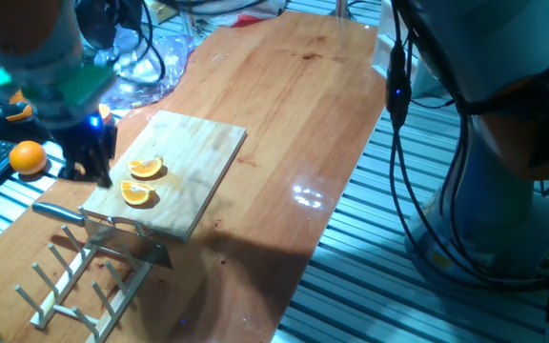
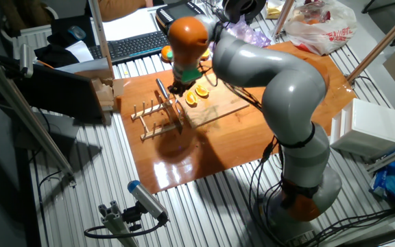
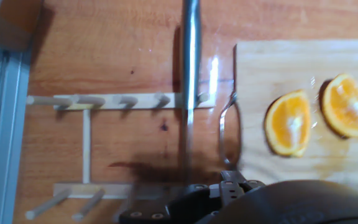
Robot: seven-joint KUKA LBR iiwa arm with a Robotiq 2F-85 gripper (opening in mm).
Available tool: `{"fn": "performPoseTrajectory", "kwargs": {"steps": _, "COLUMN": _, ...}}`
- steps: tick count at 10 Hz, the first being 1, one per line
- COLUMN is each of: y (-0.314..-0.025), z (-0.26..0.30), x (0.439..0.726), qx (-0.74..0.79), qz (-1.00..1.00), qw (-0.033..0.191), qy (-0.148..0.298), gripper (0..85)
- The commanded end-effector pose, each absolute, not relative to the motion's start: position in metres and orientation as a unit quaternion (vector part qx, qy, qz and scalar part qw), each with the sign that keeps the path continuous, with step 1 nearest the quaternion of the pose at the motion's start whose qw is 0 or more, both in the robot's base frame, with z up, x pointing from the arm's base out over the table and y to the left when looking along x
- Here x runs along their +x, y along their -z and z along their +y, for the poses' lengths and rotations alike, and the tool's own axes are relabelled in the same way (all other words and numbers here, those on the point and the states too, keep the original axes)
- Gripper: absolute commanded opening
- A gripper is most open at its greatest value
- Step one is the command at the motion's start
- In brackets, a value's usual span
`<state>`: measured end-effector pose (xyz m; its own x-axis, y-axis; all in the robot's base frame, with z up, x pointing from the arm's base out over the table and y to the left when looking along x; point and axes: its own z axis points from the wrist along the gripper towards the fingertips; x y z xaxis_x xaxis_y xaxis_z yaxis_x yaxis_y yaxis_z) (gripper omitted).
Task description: Chop the orange
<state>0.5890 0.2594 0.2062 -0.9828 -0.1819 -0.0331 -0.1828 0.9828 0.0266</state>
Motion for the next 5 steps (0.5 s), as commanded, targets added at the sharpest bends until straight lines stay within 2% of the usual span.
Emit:
{"fn": "performPoseTrajectory", "kwargs": {"steps": 1, "y": -0.212, "z": 0.253, "x": 0.595, "qx": -0.098, "qz": 0.995, "qw": 0.011, "qy": -0.020, "gripper": 0.0}}
{"fn": "performPoseTrajectory", "kwargs": {"steps": 3, "y": -0.223, "z": 0.246, "x": 0.602, "qx": -0.102, "qz": 0.994, "qw": 0.000, "qy": -0.024, "gripper": 0.0}}
{"fn": "performPoseTrajectory", "kwargs": {"steps": 5, "y": -0.225, "z": 0.246, "x": 0.603, "qx": -0.097, "qz": 0.995, "qw": 0.003, "qy": -0.024, "gripper": 0.0}}
